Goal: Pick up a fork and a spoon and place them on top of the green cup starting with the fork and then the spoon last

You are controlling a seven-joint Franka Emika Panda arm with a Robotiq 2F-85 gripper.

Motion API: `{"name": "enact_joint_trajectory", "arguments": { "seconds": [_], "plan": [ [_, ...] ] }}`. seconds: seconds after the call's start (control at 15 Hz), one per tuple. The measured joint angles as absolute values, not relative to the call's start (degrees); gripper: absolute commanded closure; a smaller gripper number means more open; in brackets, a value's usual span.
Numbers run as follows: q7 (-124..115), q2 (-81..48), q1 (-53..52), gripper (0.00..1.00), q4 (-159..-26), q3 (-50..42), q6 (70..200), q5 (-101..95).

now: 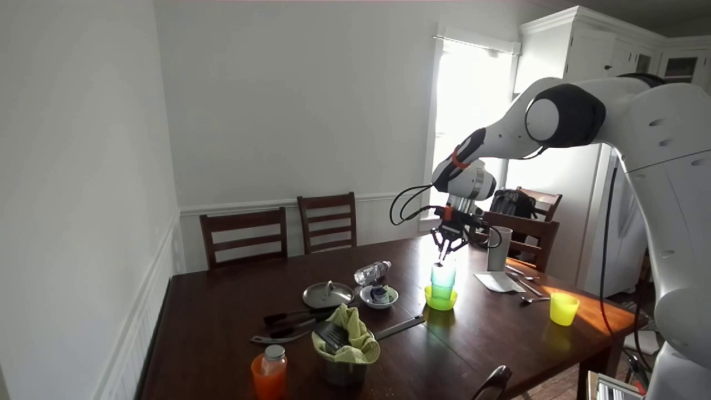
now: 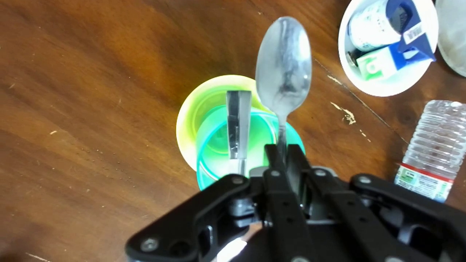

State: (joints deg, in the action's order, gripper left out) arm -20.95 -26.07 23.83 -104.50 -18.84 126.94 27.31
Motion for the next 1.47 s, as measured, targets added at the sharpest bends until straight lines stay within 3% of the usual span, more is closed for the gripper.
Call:
{"name": "enact_joint_trajectory", "arguments": {
  "seconds": [1.47],
  "plan": [
    [-20.95, -31.26, 24.81, 0.98, -99.23, -18.81, 123.35, 26.21]
  ]
}}
